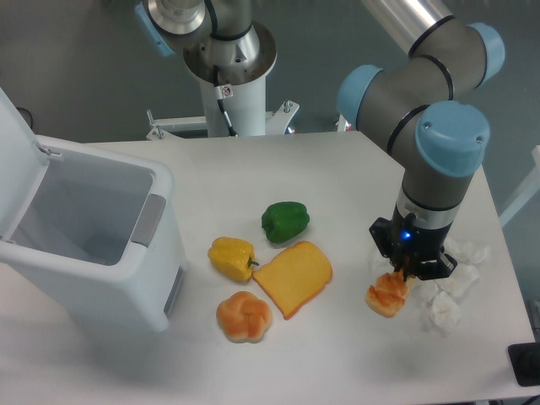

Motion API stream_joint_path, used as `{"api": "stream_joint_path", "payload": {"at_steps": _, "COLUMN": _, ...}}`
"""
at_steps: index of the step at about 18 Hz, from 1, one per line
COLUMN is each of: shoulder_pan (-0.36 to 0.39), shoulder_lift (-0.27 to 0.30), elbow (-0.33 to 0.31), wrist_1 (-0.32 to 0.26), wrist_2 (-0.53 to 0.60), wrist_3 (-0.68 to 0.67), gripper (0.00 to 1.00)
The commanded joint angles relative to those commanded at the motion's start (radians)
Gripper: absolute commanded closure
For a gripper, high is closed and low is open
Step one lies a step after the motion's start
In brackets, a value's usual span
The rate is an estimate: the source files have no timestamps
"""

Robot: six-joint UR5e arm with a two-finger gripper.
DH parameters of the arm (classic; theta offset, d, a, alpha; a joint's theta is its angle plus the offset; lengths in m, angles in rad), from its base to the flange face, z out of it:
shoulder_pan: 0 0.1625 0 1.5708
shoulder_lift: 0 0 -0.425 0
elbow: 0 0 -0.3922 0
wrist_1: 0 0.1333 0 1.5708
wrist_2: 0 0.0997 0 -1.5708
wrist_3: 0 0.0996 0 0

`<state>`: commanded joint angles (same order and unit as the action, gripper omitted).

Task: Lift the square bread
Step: 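Hold the bread roll raised beside the tissues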

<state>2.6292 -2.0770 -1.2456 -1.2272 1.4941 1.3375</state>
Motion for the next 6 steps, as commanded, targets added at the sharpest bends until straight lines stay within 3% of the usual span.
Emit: {"api": "stream_joint_path", "payload": {"at_steps": 6, "shoulder_pan": 0.003, "shoulder_lift": 0.003, "elbow": -0.003, "wrist_1": -0.003, "wrist_2": 0.000, "wrist_3": 0.003, "gripper": 0.87}}
